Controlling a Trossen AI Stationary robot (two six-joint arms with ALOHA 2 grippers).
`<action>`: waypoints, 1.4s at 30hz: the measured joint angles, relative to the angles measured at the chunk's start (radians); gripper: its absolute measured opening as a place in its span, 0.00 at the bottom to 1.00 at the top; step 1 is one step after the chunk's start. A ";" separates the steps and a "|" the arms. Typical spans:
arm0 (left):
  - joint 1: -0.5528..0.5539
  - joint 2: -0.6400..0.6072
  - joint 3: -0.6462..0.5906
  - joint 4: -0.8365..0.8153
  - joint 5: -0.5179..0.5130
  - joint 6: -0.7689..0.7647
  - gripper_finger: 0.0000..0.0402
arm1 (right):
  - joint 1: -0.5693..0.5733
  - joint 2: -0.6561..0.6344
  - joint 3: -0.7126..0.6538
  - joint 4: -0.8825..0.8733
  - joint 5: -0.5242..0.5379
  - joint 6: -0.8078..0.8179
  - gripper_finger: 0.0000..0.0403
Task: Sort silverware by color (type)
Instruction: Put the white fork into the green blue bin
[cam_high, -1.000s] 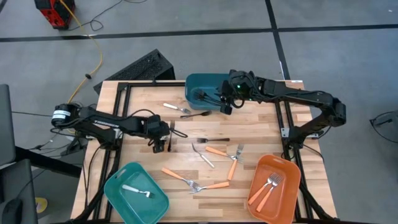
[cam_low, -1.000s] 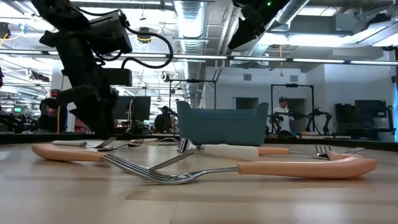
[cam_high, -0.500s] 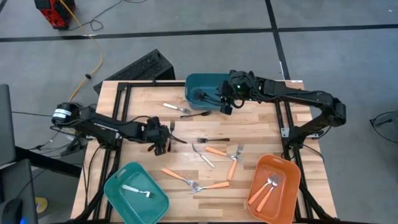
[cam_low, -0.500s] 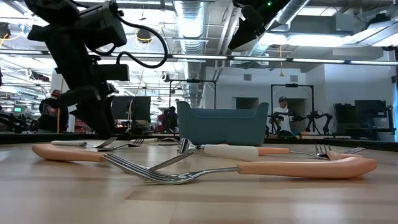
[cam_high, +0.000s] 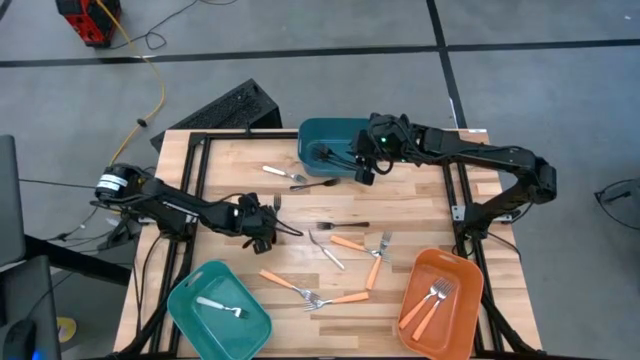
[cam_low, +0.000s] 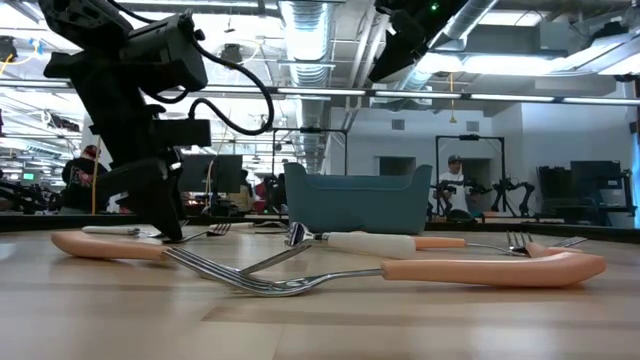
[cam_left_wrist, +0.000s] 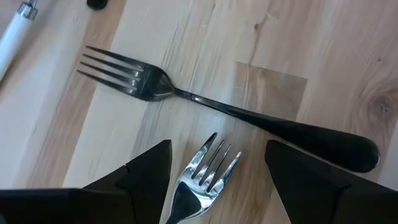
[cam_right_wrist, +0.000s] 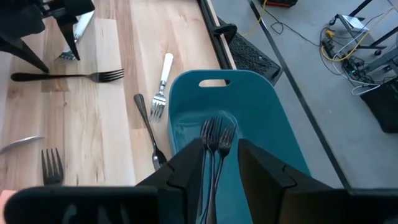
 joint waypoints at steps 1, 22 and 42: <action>0.000 -0.001 0.000 -0.003 -0.001 -0.012 0.60 | 0.000 0.000 0.000 -0.001 0.000 0.000 0.32; 0.000 0.003 -0.004 -0.018 -0.061 -0.083 0.00 | 0.001 0.000 0.000 0.006 -0.022 0.020 0.32; -0.075 -0.461 0.032 0.325 -0.118 0.114 0.00 | 0.018 0.026 0.000 0.155 -0.394 -0.006 0.32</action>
